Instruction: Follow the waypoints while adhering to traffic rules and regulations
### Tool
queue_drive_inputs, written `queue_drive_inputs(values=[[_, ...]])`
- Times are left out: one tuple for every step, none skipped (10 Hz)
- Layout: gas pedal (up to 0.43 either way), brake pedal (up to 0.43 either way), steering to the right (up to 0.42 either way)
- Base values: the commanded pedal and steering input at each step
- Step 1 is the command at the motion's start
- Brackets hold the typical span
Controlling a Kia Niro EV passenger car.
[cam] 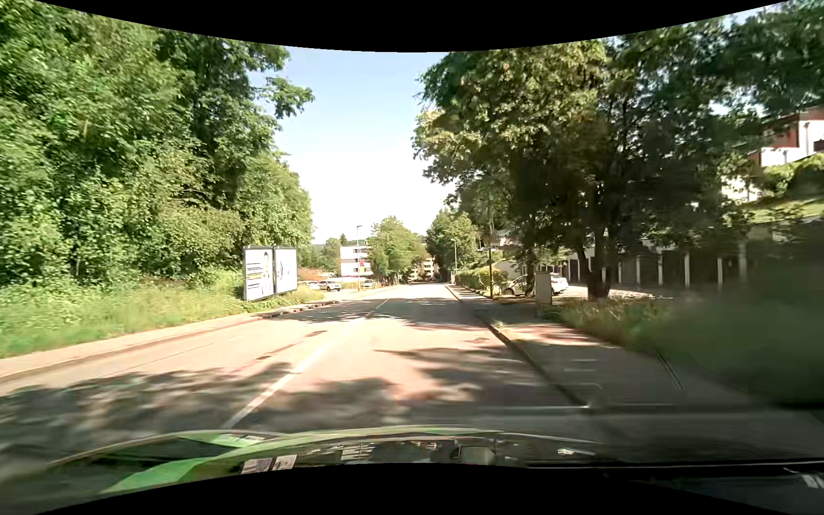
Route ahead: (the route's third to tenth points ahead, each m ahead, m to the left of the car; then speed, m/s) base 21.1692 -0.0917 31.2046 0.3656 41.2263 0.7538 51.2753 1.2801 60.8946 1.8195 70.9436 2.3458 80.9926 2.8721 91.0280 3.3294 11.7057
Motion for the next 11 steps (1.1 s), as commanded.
queue_drive_inputs(values=[[0.118,0.000,-0.003],[0.118,0.000,-0.003],[0.118,0.000,-0.003],[0.118,0.000,-0.003],[0.110,0.000,-0.003],[0.087,0.000,-0.003],[0.087,0.000,-0.003],[0.087,0.000,-0.003],[0.087,0.000,-0.002],[0.087,0.000,-0.001],[0.087,0.000,-0.001]])
